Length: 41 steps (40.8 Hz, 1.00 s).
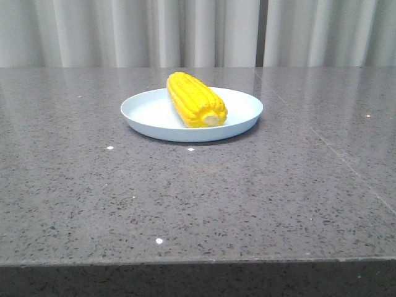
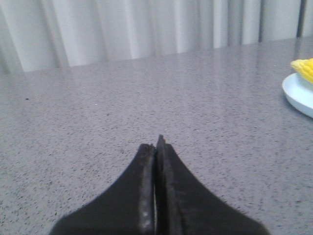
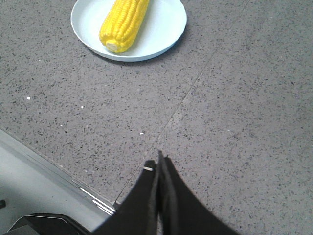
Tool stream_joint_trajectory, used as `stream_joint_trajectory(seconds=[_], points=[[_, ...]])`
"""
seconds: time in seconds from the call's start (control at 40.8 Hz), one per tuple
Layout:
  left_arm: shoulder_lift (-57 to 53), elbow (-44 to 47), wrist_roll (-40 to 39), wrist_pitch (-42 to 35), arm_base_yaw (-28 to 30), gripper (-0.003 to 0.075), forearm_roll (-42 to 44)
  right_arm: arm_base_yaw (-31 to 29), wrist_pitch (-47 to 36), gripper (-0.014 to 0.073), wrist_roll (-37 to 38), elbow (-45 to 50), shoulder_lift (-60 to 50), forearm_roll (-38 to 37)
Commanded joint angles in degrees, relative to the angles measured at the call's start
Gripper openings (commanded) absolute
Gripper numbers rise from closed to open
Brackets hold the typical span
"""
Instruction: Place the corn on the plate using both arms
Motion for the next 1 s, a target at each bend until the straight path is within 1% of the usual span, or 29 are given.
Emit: stream_joint_trajectory(seconds=[0.0, 0.147, 0.906, 0.979], points=[[-2.0, 2.2, -0.1, -10.6, 0.3, -0.002, -0.4, 0.0, -3.5, -0.0068, -0.3, -1.4, 0.2, -0.7], [-4.9, 6.2, -0.1, -14.1, 0.3, -0.002, -0.5, 0.0, -3.5, -0.0068, -0.3, -1.4, 0.2, -0.7], [-5.1, 6.2, -0.1, -13.6, 0.7, -0.002, -1.3, 0.0, -3.5, -0.0068, -0.3, -1.4, 0.2, -0.7], [-5.1, 6.2, -1.0, -13.6, 0.7, -0.002, -1.3, 0.0, -3.5, -0.0068, -0.3, -1.4, 0.2, -0.7]])
